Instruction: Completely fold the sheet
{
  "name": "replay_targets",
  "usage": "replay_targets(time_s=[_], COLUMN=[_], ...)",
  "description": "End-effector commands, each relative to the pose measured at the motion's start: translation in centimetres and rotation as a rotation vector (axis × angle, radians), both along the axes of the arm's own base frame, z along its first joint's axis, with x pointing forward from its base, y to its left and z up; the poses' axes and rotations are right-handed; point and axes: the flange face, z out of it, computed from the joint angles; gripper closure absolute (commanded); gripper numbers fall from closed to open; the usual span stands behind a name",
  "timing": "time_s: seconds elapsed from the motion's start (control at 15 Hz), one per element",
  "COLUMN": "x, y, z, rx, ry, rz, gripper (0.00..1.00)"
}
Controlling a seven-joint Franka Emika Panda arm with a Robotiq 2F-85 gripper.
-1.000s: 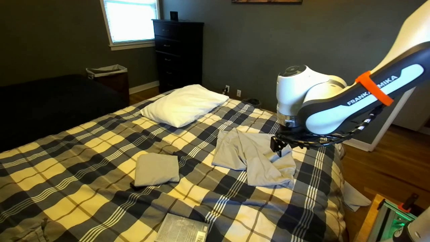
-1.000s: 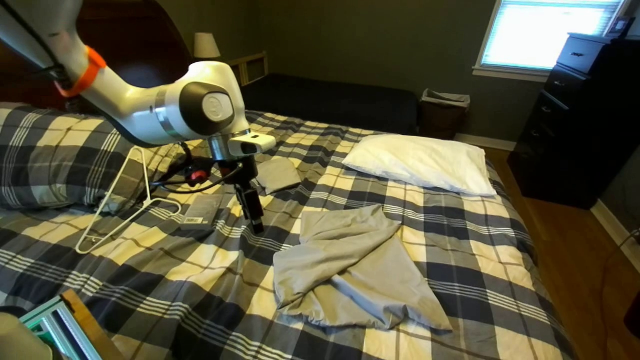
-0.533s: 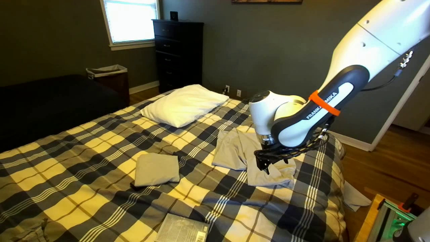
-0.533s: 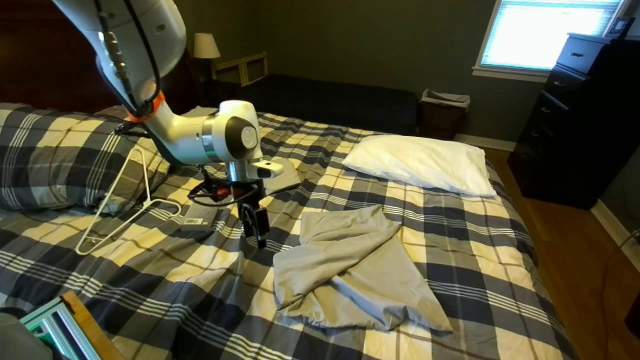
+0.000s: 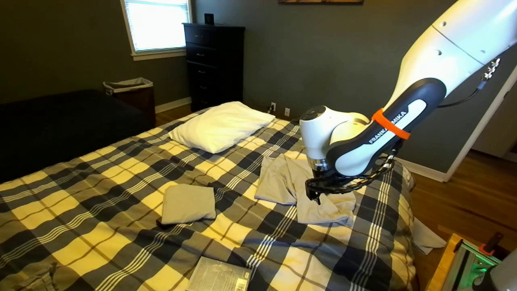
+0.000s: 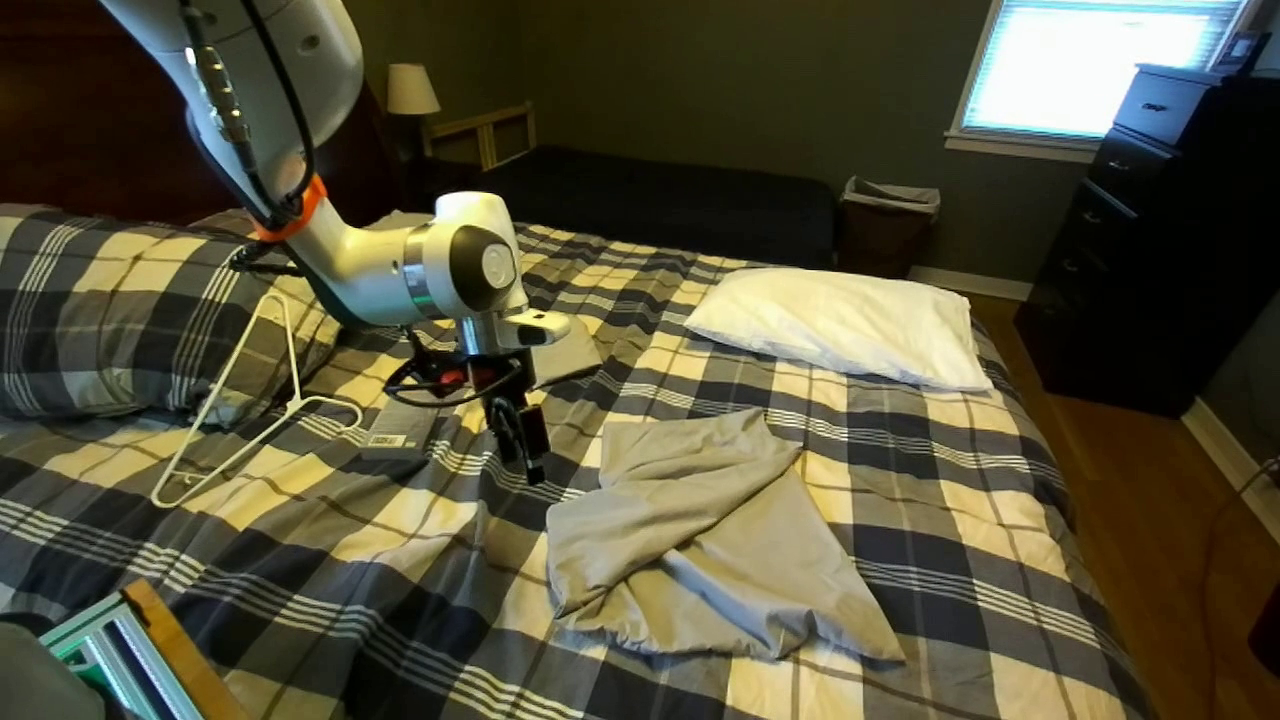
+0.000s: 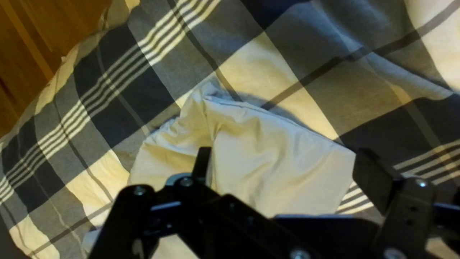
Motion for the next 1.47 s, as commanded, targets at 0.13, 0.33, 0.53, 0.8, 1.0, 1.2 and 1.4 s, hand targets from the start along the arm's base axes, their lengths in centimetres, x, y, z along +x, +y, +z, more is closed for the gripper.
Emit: replay_targets(time_s=[0.13,0.33,0.53,0.8,1.0,1.2,1.4], x=[4.2,5.9,7.4,8.2,8.4,8.9,9.5], y=[0.9,1.9,3.3,4.4,4.0,2.7,1.8], z=[-5.0,-8.0,-10.9,-13.3,-14.7,-15.6,-16.8], rx=[0.053,0.081,0.104,0.104,0.096,0.100,0.095], ry=[-0.119,-0.139,-0.152,-0.102,-0.073,-0.050,-0.029], rz=[0.104,0.104,0.098,0.016,-0.050,-0.090,-0.069], gripper=[0.00,0.00,0.00,0.00,0.02,0.02,0.02])
